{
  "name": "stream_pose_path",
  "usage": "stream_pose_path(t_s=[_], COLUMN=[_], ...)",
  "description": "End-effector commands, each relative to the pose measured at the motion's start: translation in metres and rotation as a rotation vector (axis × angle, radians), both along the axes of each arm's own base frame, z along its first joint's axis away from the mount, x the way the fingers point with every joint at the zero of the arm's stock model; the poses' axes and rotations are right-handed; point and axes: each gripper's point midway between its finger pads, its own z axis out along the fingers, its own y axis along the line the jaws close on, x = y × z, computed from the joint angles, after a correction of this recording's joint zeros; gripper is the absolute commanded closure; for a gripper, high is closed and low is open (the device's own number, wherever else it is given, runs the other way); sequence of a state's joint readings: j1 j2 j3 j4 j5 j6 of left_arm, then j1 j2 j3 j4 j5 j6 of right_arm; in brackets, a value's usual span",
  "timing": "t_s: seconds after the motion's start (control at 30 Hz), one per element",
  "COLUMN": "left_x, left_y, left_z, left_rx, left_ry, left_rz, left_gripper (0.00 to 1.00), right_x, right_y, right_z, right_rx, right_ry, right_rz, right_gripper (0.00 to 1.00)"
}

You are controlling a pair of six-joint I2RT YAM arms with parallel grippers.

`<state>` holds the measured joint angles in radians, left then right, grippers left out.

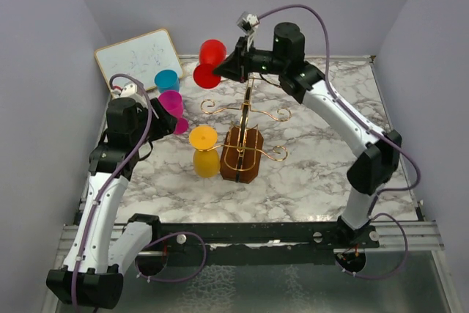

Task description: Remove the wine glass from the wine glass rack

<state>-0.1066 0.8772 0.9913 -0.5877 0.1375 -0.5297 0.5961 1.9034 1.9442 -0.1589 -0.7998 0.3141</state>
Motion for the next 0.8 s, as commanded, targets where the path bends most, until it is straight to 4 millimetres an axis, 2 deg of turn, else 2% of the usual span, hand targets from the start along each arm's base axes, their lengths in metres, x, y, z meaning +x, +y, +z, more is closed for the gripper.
stream_pose_path(t_s=[0.0,0.1,0.2,0.27,0.4,0.53,0.67,0.77], left_x=[-0.002,-0.001,0.0,0.0,-0.006,-0.021,-0.04,-0.049], left_y=[0.0,-0.007,-0.019,-0.028,-0.049,-0.065,-0.079,-0.082], left_z=[0.038,0.066,0.099,0.125,0.176,0.219,0.242,0.25], left_rx=[-0.041,-0.082,-0.144,-0.196,-0.295,-0.375,-0.453,-0.493], left_ry=[-0.091,-0.15,-0.217,-0.269,-0.366,-0.44,-0.473,-0.478], left_rz=[0.018,-0.009,-0.053,-0.095,-0.206,-0.316,-0.419,-0.439], left_gripper=[0.41,0.4,0.36,0.32,0.22,0.19,0.19,0.19], right_x=[-0.032,-0.077,-0.111,-0.124,-0.134,-0.131,-0.123,-0.126], right_y=[-0.034,-0.055,-0.07,-0.076,-0.08,-0.085,-0.092,-0.097], right_z=[0.071,0.087,0.081,0.074,0.056,0.034,0.014,0.014], right_rx=[0.028,0.024,0.003,-0.039,-0.202,-0.386,-0.567,-0.604], right_ry=[-0.654,-1.02,-1.282,-1.401,-1.606,-1.798,-1.963,-2.062], right_rz=[-0.183,-0.224,-0.244,-0.217,-0.179,-0.189,-0.22,-0.261], right_gripper=[0.99,0.99,0.99,0.99,0.99,0.99,0.99,0.99])
